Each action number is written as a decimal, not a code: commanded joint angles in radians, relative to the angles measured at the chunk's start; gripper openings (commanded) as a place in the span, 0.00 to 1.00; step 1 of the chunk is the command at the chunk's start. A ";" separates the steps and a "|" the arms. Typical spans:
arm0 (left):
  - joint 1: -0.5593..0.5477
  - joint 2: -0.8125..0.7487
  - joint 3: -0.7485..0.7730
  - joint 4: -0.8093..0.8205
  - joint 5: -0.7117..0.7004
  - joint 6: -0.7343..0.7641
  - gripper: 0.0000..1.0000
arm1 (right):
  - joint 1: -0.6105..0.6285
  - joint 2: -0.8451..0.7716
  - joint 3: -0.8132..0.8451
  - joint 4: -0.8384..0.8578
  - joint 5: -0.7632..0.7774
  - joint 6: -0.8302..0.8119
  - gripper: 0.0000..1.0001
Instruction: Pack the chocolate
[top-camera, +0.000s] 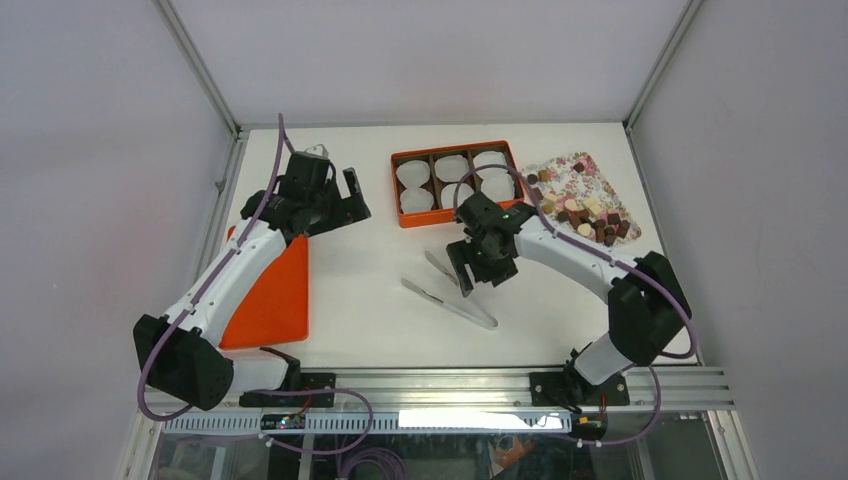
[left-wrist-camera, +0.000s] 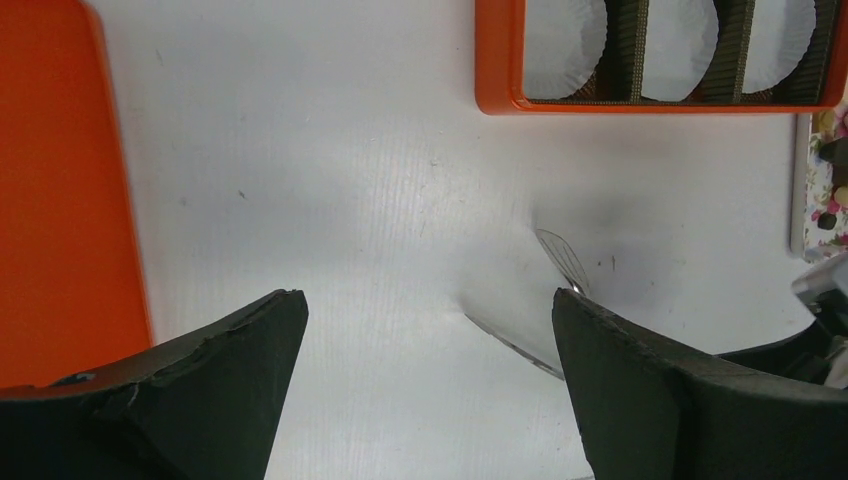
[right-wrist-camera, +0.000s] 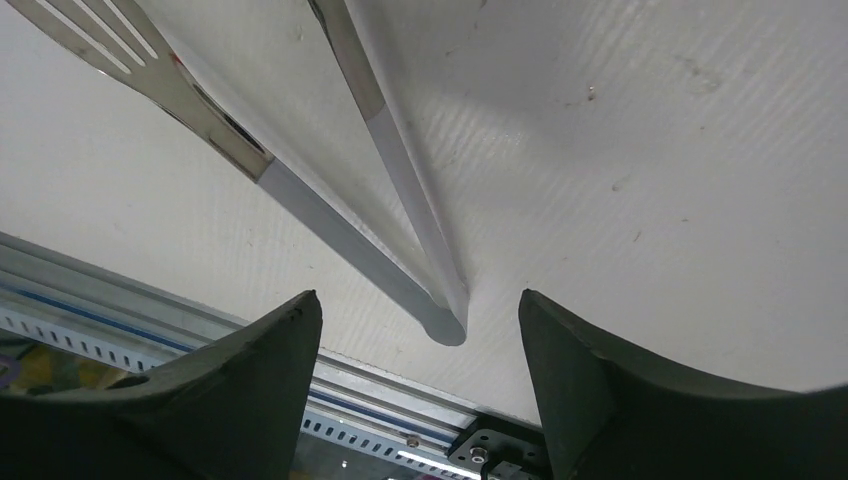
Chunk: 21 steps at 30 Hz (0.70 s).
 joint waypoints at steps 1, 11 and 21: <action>0.006 -0.058 -0.018 0.028 -0.059 -0.046 0.99 | 0.047 0.039 0.000 0.057 0.047 -0.011 0.77; 0.006 -0.071 -0.041 0.050 -0.045 -0.069 0.99 | 0.082 0.186 -0.094 0.297 0.127 0.061 0.54; 0.006 -0.077 -0.052 0.070 -0.029 -0.101 0.99 | 0.084 -0.058 -0.177 0.151 0.337 0.206 0.00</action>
